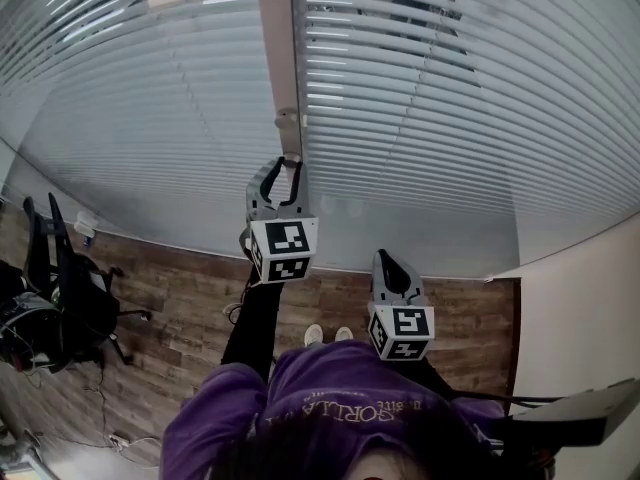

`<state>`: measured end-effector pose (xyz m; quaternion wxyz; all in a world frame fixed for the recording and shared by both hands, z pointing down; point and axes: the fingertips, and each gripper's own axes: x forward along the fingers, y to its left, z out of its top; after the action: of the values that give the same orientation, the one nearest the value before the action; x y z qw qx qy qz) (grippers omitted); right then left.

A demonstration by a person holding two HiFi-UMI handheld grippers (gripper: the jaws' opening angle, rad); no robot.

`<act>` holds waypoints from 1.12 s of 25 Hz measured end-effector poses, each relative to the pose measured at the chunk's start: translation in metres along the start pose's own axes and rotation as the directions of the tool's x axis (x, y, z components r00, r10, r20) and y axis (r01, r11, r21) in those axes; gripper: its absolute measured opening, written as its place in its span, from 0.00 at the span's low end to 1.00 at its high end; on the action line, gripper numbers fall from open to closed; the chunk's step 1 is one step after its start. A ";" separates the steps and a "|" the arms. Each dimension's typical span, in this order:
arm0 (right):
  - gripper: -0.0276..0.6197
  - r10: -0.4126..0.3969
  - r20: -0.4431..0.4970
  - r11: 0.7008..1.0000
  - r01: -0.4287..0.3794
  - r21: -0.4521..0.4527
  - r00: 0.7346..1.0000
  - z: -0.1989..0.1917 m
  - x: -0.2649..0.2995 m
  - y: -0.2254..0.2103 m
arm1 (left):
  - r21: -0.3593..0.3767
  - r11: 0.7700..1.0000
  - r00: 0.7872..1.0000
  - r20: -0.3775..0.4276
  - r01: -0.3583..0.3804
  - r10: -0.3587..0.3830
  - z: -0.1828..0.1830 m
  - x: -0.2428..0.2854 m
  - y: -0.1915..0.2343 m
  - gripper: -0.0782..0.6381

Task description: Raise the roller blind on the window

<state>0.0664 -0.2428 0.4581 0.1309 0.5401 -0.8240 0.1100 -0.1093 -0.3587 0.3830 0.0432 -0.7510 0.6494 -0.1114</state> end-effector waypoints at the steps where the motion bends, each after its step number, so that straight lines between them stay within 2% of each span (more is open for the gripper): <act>1: 0.04 0.001 0.000 1.000 -0.001 -0.001 1.000 0.000 0.000 0.000 | 0.038 0.999 1.000 -0.002 -0.004 0.004 0.000 0.000 -0.001 0.28; 5: 0.04 0.004 -0.002 1.000 -0.004 -0.002 1.000 0.000 0.002 0.001 | 0.163 0.987 1.000 -0.008 -0.014 0.015 0.001 0.000 -0.002 0.28; 7: 0.04 0.005 -0.005 1.000 -0.004 0.002 1.000 0.000 0.003 0.001 | 0.182 0.983 1.000 -0.008 -0.015 0.017 0.001 0.001 -0.002 0.28; 8: 0.04 0.005 -0.007 1.000 -0.005 0.006 1.000 -0.001 0.004 0.001 | 0.148 0.989 1.000 -0.006 -0.010 0.011 0.000 0.001 -0.002 0.28; 10: 0.04 0.004 -0.009 1.000 -0.004 0.009 1.000 -0.001 0.005 0.001 | -0.019 1.000 1.000 0.005 0.007 -0.007 0.001 0.001 0.000 0.28; 11: 0.04 0.004 -0.008 1.000 -0.003 0.010 1.000 -0.001 0.004 0.001 | -0.128 0.992 1.000 0.015 0.015 -0.013 0.002 0.000 0.002 0.28; 12: 0.04 0.002 -0.007 1.000 -0.002 0.010 1.000 -0.001 0.004 0.001 | -0.239 0.971 1.000 0.026 0.020 -0.014 0.003 -0.001 0.004 0.28; 13: 0.04 0.001 -0.007 1.000 -0.001 0.010 1.000 -0.001 0.003 0.001 | -0.349 0.937 0.999 0.034 0.023 -0.011 0.003 -0.001 0.006 0.28; 14: 0.04 -0.002 -0.007 1.000 0.002 0.011 1.000 -0.001 0.002 0.001 | -0.455 0.890 0.999 0.041 0.026 -0.009 0.002 -0.002 0.007 0.28; 15: 0.04 -0.005 -0.008 1.000 0.005 0.011 1.000 -0.001 0.001 0.000 | -0.553 0.833 0.999 0.047 0.031 -0.006 0.002 -0.003 0.008 0.28; 17: 0.04 -0.014 -0.007 1.000 0.015 0.014 1.000 -0.002 -0.002 -0.002 | -0.717 0.696 0.998 0.064 0.049 -0.004 0.000 -0.004 0.010 0.28; 18: 0.04 -0.019 -0.006 1.000 0.019 0.015 1.000 -0.002 -0.003 -0.003 | -0.785 0.617 0.997 0.075 0.062 -0.005 0.000 -0.005 0.010 0.28; 19: 0.04 -0.023 -0.006 1.000 0.023 0.016 1.000 -0.002 -0.003 -0.005 | -0.847 0.526 0.996 0.087 0.079 -0.008 -0.001 -0.005 0.011 0.28; 21: 0.04 -0.029 -0.006 0.999 0.029 0.017 1.000 -0.002 -0.002 -0.007 | -0.937 0.328 0.993 0.121 0.119 -0.015 -0.004 -0.003 0.013 0.28; 22: 0.04 -0.031 -0.008 0.999 0.031 0.017 0.999 -0.002 -0.001 -0.008 | -0.954 0.267 0.991 0.135 0.134 -0.015 -0.005 -0.002 0.014 0.28; 23: 0.04 -0.032 -0.009 0.999 0.032 0.017 0.999 -0.002 0.000 -0.008 | -0.956 0.256 0.990 0.143 0.142 -0.013 -0.005 0.000 0.014 0.28; 24: 0.04 -0.031 -0.010 0.999 0.031 0.017 0.999 -0.002 0.000 -0.009 | -0.948 0.285 0.989 0.144 0.142 -0.011 -0.005 0.000 0.015 0.28; 26: 0.04 -0.028 -0.009 0.999 0.028 0.016 1.000 -0.002 0.001 -0.008 | -0.924 0.359 0.990 0.140 0.133 -0.008 -0.004 0.001 0.015 0.28; 27: 0.04 -0.026 -0.009 1.000 0.026 0.014 1.000 -0.002 0.001 -0.007 | -0.916 0.380 0.990 0.138 0.131 -0.009 -0.004 0.001 0.015 0.28; 28: 0.04 -0.024 -0.008 1.000 0.024 0.013 1.000 -0.002 0.002 -0.007 | -0.912 0.389 0.990 0.137 0.131 -0.012 -0.004 0.001 0.015 0.28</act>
<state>0.0720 -0.2465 0.4606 0.1323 0.5504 -0.8162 0.1158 -0.1244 -0.3620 0.3843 -0.3476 -0.6823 0.5668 0.3039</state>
